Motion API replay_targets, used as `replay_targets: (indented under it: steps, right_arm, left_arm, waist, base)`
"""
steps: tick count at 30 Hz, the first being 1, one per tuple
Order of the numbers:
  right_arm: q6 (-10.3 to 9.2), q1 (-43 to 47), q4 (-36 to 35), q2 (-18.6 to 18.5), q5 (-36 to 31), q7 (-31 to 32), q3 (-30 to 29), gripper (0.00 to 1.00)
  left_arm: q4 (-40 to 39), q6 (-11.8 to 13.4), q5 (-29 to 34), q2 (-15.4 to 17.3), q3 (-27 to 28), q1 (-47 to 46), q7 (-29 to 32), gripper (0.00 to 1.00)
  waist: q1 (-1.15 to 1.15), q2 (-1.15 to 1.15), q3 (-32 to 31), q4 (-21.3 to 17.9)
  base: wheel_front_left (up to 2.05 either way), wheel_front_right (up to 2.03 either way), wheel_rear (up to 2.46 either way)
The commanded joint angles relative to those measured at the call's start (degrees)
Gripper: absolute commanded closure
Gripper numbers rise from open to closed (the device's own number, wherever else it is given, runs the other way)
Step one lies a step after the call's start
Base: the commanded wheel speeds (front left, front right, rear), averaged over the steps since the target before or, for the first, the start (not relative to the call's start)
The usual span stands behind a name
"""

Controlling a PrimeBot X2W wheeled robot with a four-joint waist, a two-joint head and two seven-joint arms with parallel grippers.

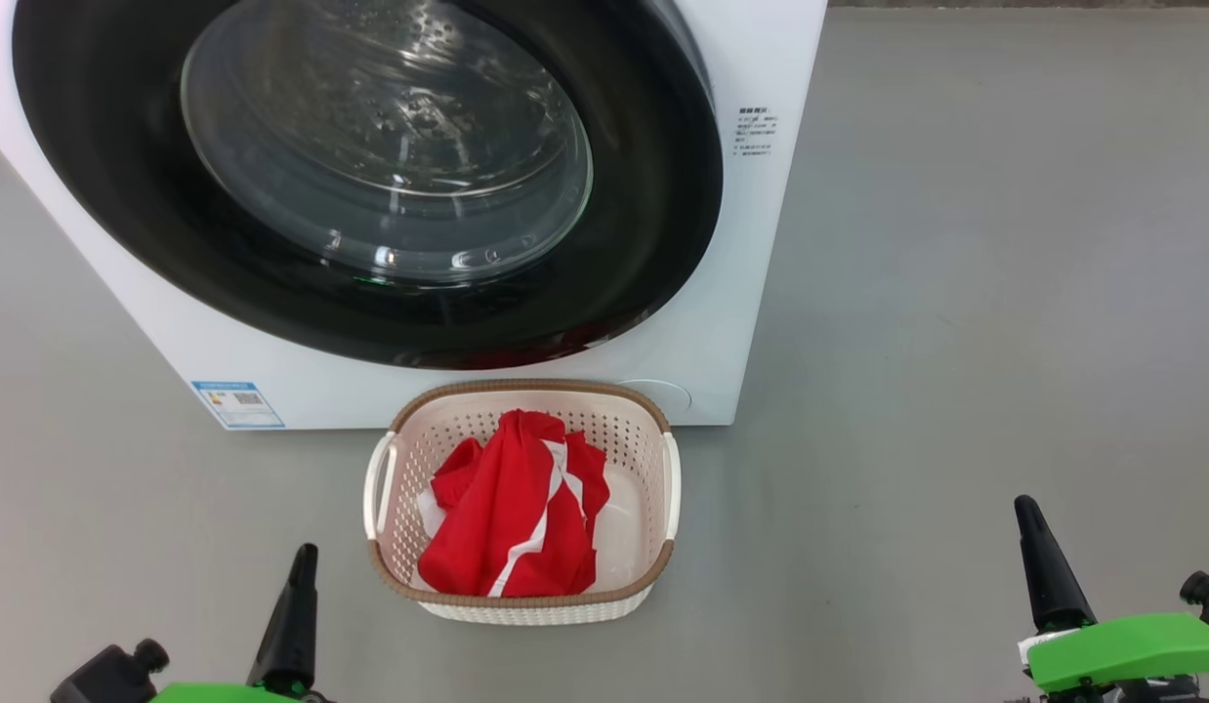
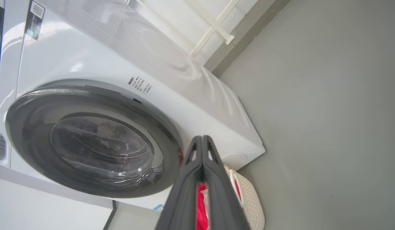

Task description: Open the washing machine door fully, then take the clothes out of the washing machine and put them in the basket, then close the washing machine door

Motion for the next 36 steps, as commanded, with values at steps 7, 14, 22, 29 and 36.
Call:
replay_targets:
  steps: [7, 14, 22, 29, 36]
  right_arm:
    - [-0.03, -3.1, -1.1, -1.3, 4.9, 1.2, 0.7, 1.00]
    - [-0.04, -3.7, -0.9, -1.4, 8.9, 2.4, 0.7, 1.00]
    - [-0.04, -4.4, -0.7, -1.5, 13.5, 3.7, 0.7, 1.00]
    - [-0.04, -5.0, -0.5, -1.6, 17.5, 4.9, 0.7, 1.00]
    - [-0.04, -5.6, -0.4, -1.7, 21.4, 6.1, 0.7, 1.00]
  left_arm:
    - [-1.0, -0.2, -5.7, 1.2, 1.7, -2.2, 1.3, 1.00]
    - [-0.9, -0.3, -10.2, 1.3, 2.0, -2.4, 2.5, 1.00]
    - [-0.8, -0.3, -15.3, 1.4, 2.4, -2.6, 3.8, 1.00]
    - [-0.8, -0.3, -19.8, 1.4, 2.8, -2.8, 5.0, 1.00]
    - [-0.7, -0.3, -24.3, 1.4, 3.2, -2.9, 6.2, 1.00]
  waist:
    - [0.00, 0.00, -0.6, -0.1]
    - [0.00, 0.00, -1.1, -0.1]
    - [0.00, 0.00, -1.7, -0.2]
    - [0.00, 0.00, -2.2, -0.2]
    - [0.00, 0.00, -2.8, -0.3]
  base:
    - [0.00, 0.00, 0.00]
    - [0.00, 0.00, 0.00]
    - [0.00, 0.00, 0.00]
    - [0.00, 0.00, 0.00]
    - [0.00, 0.00, 0.00]
